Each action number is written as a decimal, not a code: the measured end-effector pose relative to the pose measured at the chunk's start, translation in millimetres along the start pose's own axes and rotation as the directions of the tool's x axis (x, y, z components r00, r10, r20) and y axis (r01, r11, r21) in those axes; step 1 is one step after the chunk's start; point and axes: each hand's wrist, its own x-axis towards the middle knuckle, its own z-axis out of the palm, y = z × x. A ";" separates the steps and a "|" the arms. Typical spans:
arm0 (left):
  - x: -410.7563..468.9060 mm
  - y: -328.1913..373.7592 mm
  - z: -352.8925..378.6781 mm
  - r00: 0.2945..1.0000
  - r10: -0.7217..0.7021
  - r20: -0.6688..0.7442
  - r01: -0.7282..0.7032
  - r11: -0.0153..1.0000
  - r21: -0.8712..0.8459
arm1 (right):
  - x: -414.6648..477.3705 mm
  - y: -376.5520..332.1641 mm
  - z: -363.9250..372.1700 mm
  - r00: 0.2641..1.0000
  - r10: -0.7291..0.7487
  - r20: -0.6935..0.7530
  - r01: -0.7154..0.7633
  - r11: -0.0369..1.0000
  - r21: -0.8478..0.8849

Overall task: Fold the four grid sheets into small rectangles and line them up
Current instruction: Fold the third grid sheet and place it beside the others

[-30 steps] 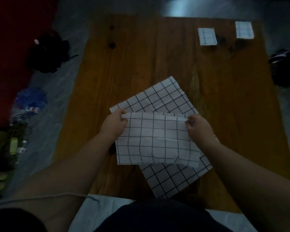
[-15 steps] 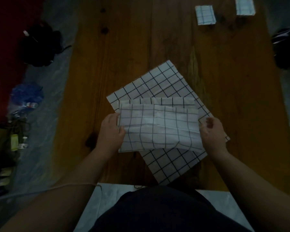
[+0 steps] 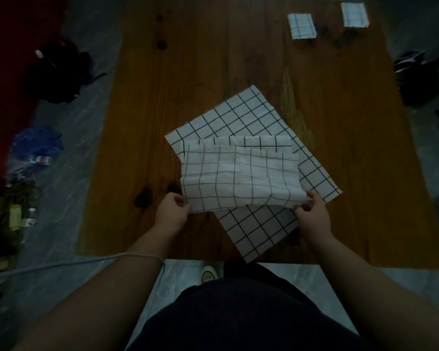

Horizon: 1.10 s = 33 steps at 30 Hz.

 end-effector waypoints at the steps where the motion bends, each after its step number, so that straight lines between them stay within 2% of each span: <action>1: 0.0 1.5 1.1 1.000 0.015 -0.006 -0.015 1.000 0.015 | 1.3 0.4 -0.8 1.000 0.004 0.003 -0.004 1.000 0.003; 6: -4.4 3.2 5.0 0.995 0.100 0.004 -0.099 0.969 0.226 | 9.0 -1.1 -8.1 0.998 0.033 0.062 -0.029 0.997 -0.066; 11: -1.8 4.5 1.1 0.990 0.137 0.015 -0.135 0.949 0.283 | 28.8 -6.1 -21.2 0.999 0.011 0.041 -0.005 0.987 -0.162; 15: -4.7 6.2 4.0 0.984 0.176 0.011 -0.171 0.938 0.303 | 35.1 -10.6 -22.2 0.995 0.046 0.089 -0.023 0.970 -0.241; 16: -6.9 7.7 5.5 0.979 0.206 -0.005 -0.194 0.932 0.305 | 33.5 -11.5 -20.5 0.996 0.036 0.079 -0.015 0.969 -0.248; 18: -13.4 10.7 8.8 0.949 0.310 -0.051 -0.275 0.897 0.346 | 27.1 -11.6 -17.1 0.995 -0.096 -0.006 0.089 0.945 -0.316; 20: -23.8 16.8 13.9 0.893 0.449 -0.025 -0.390 0.802 0.452 | 13.5 -12.9 -11.8 0.947 -0.319 -0.036 0.274 0.863 -0.425; 21: -30.2 20.8 18.3 0.864 0.504 0.026 -0.452 0.750 0.483 | 4.6 -14.3 -7.3 0.914 -0.407 0.010 0.366 0.810 -0.458; 23: -45.1 31.0 30.8 0.810 0.564 0.163 -0.564 0.672 0.480 | -13.2 -13.8 6.5 0.856 -0.474 0.205 0.507 0.697 -0.506; 26: -62.7 37.6 56.9 0.749 0.573 0.333 -0.648 0.529 0.547 | -28.4 0.4 36.2 0.726 -0.470 0.502 0.686 0.443 -0.577; 28: -63.7 35.4 71.3 0.764 0.519 0.384 -0.634 0.494 0.595 | -31.5 7.7 52.6 0.679 -0.413 0.607 0.732 0.324 -0.599; 30: -58.8 31.9 80.2 0.784 0.455 0.422 -0.617 0.495 0.612 | -31.3 13.2 61.7 0.684 -0.357 0.636 0.729 0.297 -0.617; 33: -50.8 26.0 84.9 0.770 0.429 0.472 -0.636 0.453 0.624 | -30.8 21.1 68.7 0.699 -0.354 0.621 0.712 0.270 -0.648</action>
